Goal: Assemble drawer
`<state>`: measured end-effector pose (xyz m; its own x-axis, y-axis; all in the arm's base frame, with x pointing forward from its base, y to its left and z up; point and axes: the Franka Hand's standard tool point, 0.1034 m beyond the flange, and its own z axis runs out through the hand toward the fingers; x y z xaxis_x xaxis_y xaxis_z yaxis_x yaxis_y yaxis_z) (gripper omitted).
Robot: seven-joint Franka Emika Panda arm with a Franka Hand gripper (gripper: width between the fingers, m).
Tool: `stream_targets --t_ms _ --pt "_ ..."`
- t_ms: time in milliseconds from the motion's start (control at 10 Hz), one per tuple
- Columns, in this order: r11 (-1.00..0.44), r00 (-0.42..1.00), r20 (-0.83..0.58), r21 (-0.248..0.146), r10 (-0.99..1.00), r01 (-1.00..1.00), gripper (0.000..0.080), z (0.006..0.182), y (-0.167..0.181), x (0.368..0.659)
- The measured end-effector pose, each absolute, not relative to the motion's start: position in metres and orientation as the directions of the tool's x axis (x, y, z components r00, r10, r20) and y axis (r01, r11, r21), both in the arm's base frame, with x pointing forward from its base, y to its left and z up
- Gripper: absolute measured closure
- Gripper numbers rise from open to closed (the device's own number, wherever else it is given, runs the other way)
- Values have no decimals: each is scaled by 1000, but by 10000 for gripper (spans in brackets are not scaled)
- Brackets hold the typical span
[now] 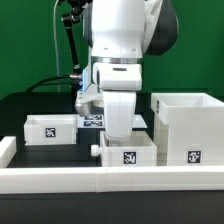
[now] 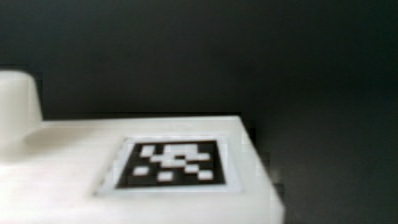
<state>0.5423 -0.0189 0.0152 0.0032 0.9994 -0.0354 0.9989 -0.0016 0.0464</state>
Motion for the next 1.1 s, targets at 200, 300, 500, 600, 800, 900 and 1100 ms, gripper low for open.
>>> stream_targets --t_ms 200,300,500,600,800,900,1100 --pt "-14 16 -35 45 999 999 758 14 -18 541" --pt "-18 20 -34 44 999 999 758 14 -18 541" --pt "-18 20 -34 44 999 999 758 13 -17 541" --pt "-20 21 -34 43 999 999 758 13 -18 540" --pt "-34 36 -33 42 999 999 758 12 -17 539" --pt "-57 58 -31 36 998 998 758 10 -12 537" --pt "-59 60 -30 34 998 998 758 9 -7 536"
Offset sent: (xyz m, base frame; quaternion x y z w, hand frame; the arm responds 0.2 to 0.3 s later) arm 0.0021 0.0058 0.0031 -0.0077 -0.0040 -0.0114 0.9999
